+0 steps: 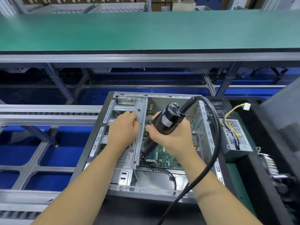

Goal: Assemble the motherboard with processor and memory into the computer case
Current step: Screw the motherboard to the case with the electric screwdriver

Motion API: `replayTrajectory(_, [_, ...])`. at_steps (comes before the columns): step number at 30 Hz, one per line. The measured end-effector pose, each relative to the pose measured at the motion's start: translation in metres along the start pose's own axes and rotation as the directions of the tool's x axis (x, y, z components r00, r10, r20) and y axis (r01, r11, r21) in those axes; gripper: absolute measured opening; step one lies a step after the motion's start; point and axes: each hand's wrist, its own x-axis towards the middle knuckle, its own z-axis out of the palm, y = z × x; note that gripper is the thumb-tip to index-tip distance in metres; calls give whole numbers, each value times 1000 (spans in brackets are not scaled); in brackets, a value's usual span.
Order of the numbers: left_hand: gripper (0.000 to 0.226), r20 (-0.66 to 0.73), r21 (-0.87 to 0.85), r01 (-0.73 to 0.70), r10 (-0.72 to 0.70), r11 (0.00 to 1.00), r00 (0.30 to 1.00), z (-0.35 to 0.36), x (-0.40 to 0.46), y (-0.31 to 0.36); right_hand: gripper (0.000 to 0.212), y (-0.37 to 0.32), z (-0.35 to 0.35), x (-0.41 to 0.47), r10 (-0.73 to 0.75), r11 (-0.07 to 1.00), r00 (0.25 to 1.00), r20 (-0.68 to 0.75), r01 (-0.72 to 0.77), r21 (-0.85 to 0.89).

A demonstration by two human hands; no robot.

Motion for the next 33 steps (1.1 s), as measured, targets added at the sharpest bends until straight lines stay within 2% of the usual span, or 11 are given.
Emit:
replayTrajectory(13, [10,7,7,7,-7,1000,1000,-4,-3,4,12,-10,0,-5,11,1000,997,71,-10,-9])
replayTrajectory(17, [19,24,34,21,-22,999,999,-3,-1,4,39,-8,4,-1,68,998,986,154,-68,-5])
replayTrajectory(19, [18,19,29,25,-26,999,999,-3,-1,4,37,-6,3,-1,77,997,988,137,-76,-14])
replayTrajectory(21, [13,13,16,25,-26,1000,1000,-4,-2,4,18,-8,2,-1,64,998,994,91,-63,-10])
replayTrajectory(22, [11,12,14,25,-26,1000,1000,-4,-2,5,16,-10,2,-3,58,998,996,65,-58,-3])
replayTrajectory(25, [9,18,9,36,-36,999,999,-4,-2,6,28,-9,0,-2,74,997,997,28,-75,36])
replayTrajectory(33, [9,17,15,31,-31,999,999,-4,-2,6,36,-6,2,-1,77,997,996,42,-77,17])
